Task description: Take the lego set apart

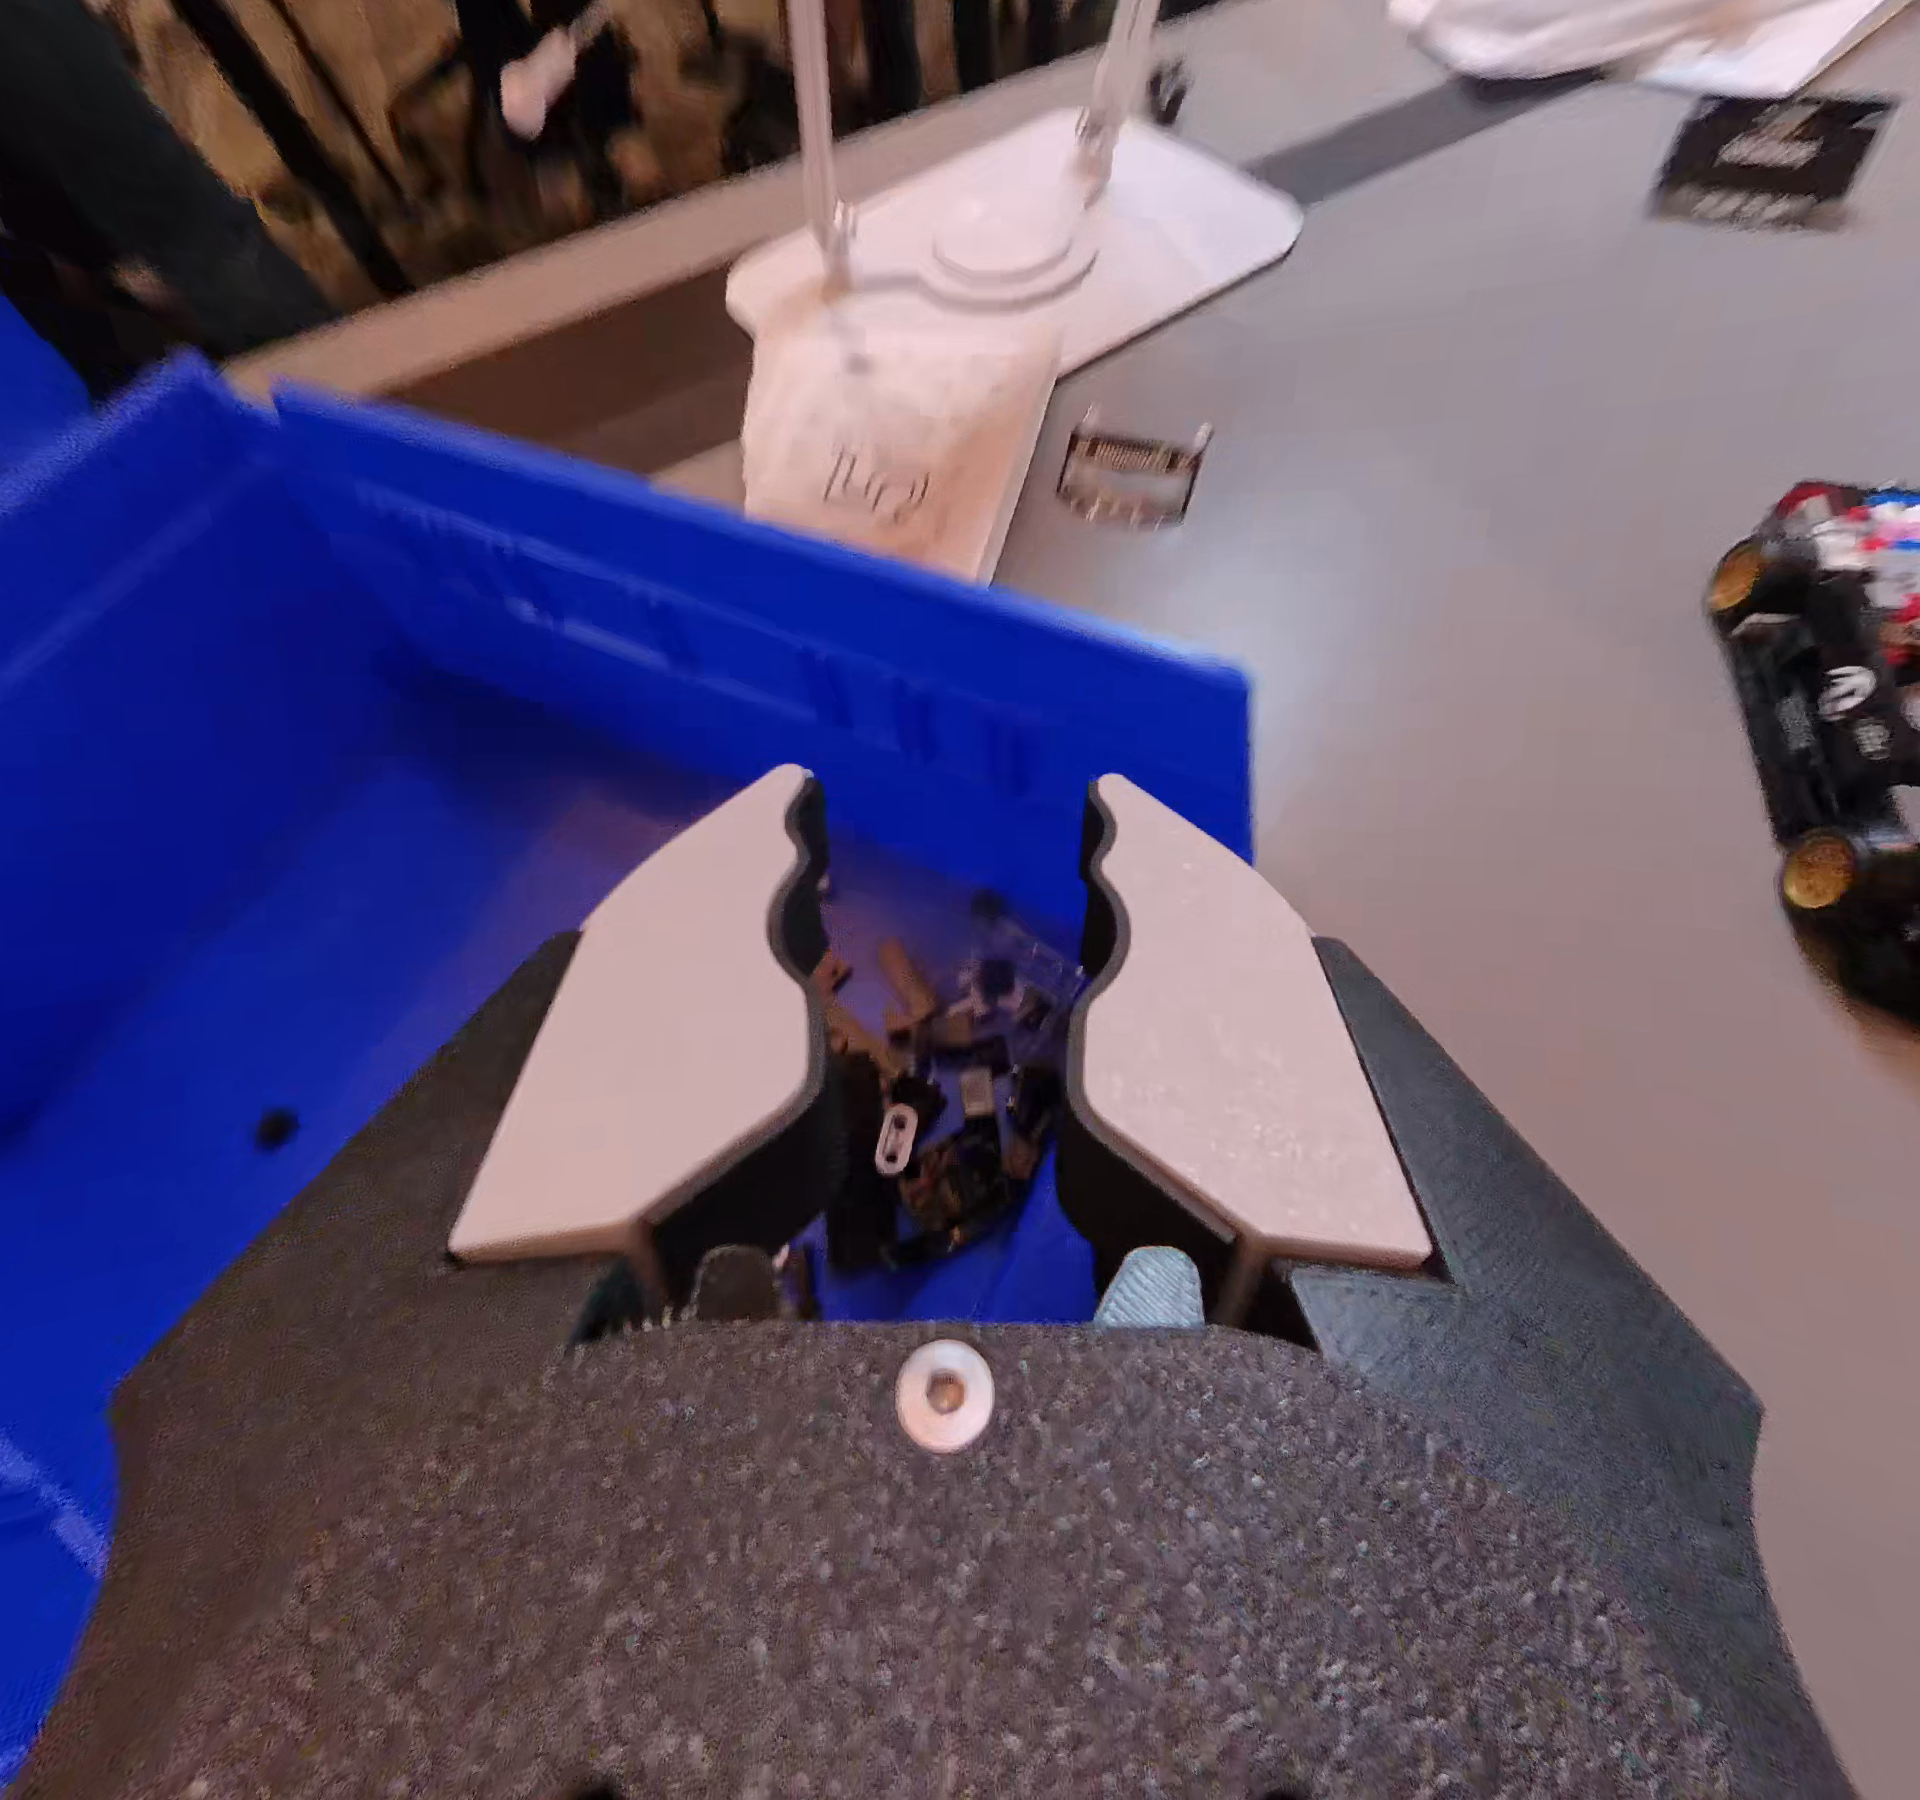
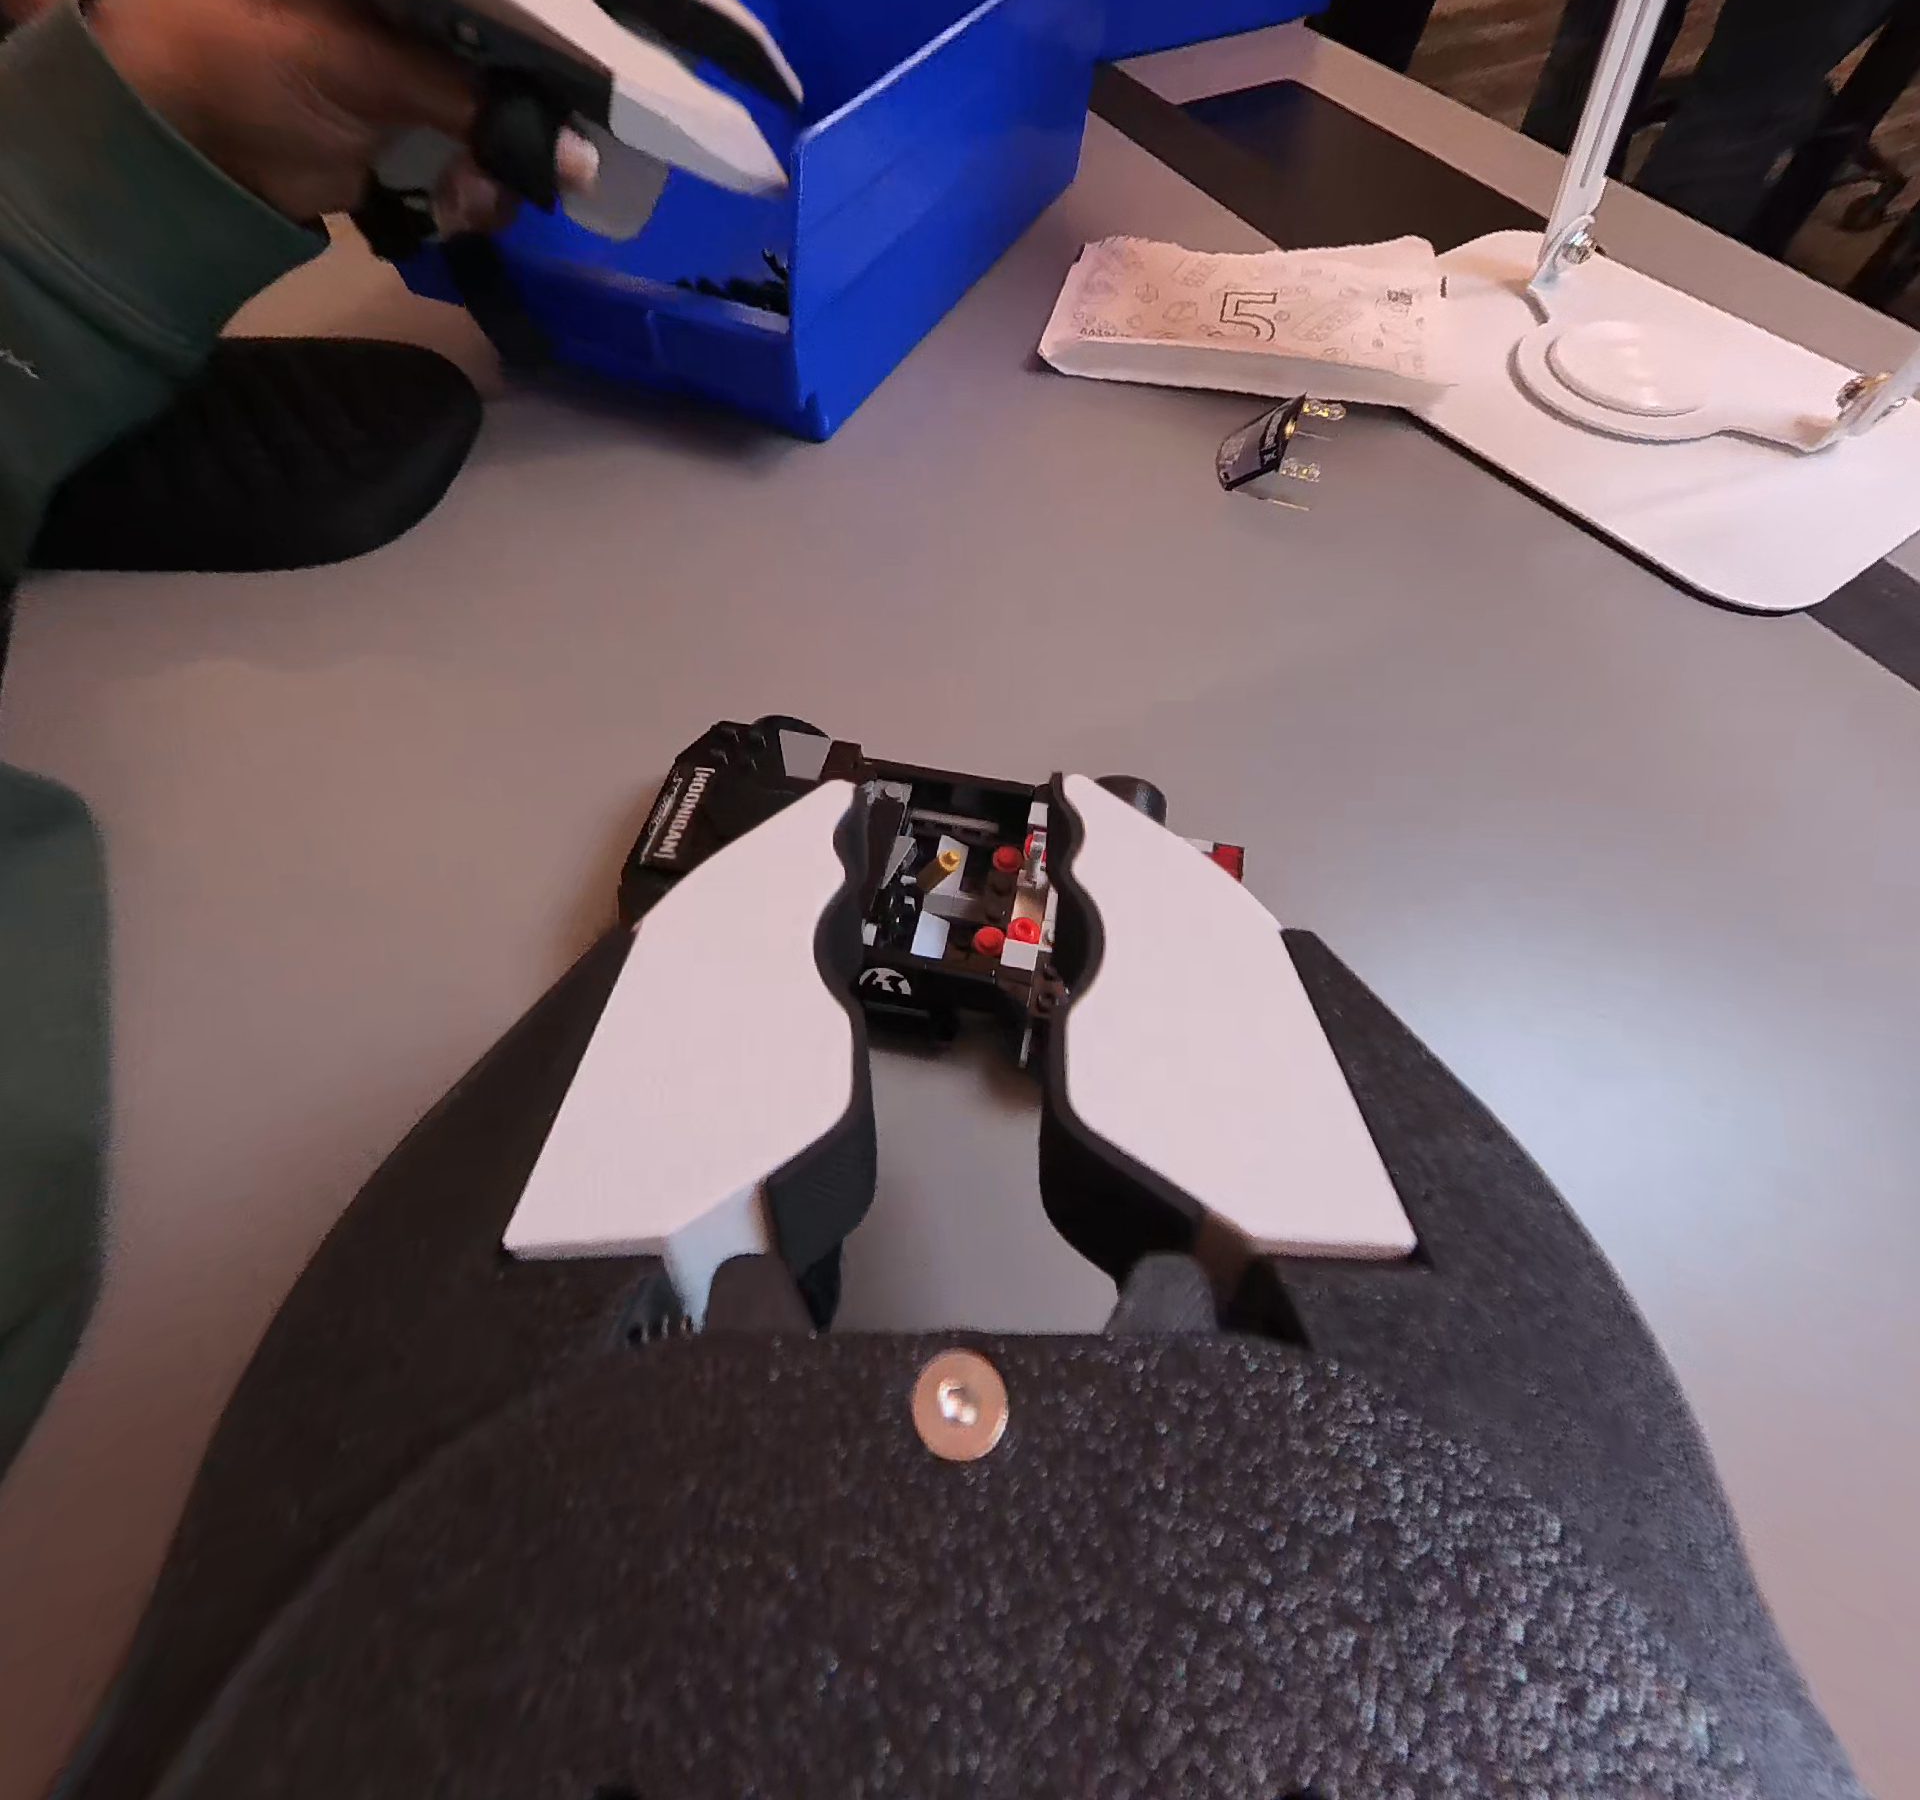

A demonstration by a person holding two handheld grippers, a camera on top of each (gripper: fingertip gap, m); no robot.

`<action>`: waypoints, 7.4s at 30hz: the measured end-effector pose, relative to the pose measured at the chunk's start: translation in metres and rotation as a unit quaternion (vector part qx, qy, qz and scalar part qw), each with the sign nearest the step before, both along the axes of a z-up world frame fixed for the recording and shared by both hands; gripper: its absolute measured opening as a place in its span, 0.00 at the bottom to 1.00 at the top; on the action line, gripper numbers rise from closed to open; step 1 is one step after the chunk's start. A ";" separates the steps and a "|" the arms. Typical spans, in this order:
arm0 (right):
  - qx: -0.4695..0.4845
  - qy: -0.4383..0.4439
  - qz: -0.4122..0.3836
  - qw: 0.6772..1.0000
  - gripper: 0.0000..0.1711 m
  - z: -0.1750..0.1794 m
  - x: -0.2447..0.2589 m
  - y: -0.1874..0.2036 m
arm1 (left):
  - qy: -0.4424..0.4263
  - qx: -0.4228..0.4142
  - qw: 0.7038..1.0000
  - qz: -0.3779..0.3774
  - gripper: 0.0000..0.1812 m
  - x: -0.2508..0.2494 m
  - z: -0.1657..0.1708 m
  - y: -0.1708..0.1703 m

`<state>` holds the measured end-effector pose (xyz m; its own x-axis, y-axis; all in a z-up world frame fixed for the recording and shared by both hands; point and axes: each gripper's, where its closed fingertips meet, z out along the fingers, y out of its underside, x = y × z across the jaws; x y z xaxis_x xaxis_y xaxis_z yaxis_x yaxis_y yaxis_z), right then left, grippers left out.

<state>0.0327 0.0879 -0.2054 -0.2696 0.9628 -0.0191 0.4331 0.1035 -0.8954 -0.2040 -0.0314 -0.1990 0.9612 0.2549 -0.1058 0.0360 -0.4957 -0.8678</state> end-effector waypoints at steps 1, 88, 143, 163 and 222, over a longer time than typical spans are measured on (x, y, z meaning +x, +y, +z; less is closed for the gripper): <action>0.003 -0.005 0.002 1.000 0.19 -0.002 0.000 -0.001 | 0.017 0.024 0.999 -0.018 0.24 0.007 0.010 0.004; 0.213 -0.184 -0.058 0.958 0.02 -0.058 -0.021 0.017 | -0.088 -0.010 0.927 -0.365 0.26 0.229 -0.056 0.066; 0.070 -0.120 -0.031 0.990 0.02 -0.059 -0.021 -0.002 | -0.163 -0.085 0.918 -0.351 0.42 0.235 -0.070 0.054; -0.040 -0.078 -0.006 0.996 0.02 -0.045 -0.024 -0.018 | -0.159 -0.071 0.917 -0.360 0.41 0.237 -0.070 0.052; -0.590 0.040 0.114 0.798 0.02 0.049 -0.016 -0.035 | 0.060 0.183 0.922 -0.337 0.11 0.221 0.022 0.063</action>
<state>0.0171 0.0527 -0.1559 -0.4801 0.2123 -0.8512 0.4606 -0.7647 -0.4506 0.0168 0.0313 -0.1767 0.9013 -0.3557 -0.2472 -0.2802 -0.0435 -0.9590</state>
